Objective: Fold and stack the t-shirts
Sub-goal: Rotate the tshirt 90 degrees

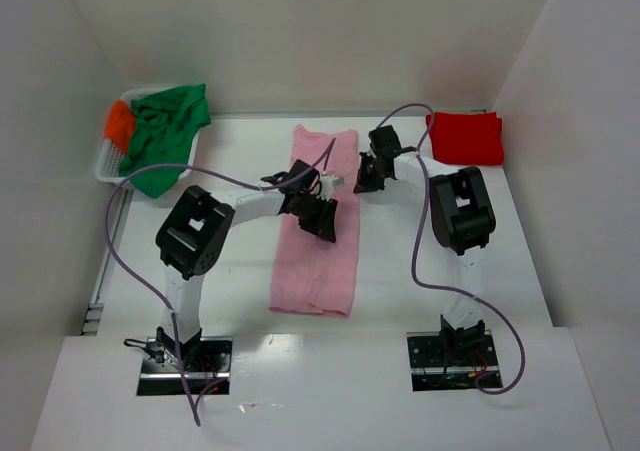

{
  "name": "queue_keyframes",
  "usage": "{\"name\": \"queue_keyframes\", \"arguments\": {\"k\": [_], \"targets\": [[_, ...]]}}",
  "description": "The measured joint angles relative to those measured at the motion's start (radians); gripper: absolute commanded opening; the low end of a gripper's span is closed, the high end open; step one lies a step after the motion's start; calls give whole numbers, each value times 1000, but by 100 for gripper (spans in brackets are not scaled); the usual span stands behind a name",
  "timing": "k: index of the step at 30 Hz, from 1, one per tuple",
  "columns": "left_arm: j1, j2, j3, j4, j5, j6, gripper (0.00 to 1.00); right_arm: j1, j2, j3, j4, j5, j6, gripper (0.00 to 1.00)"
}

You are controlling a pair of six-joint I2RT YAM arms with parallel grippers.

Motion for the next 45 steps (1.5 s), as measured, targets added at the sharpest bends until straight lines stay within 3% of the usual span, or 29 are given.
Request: {"name": "queue_keyframes", "arguments": {"k": [1, 7, 15, 28, 42, 45], "targets": [[0, -5, -3, -7, -6, 0, 53, 0, 1, 0, 1, 0, -1, 0], [0, -40, -3, -48, -13, 8, 63, 0, 2, 0, 7, -8, -2, 0], [0, -167, -5, -75, -28, 5, 64, 0, 3, 6, 19, -29, -6, 0], [0, -216, -163, -114, -42, -3, 36, 11, 74, 93, 24, -58, -14, 0], [-3, -218, -241, -174, -128, -30, 33, 14, 114, 148, 22, -75, -25, 0], [-4, -241, -242, -196, -165, -31, 37, 14, 115, 149, 22, -75, -25, 0]]}}
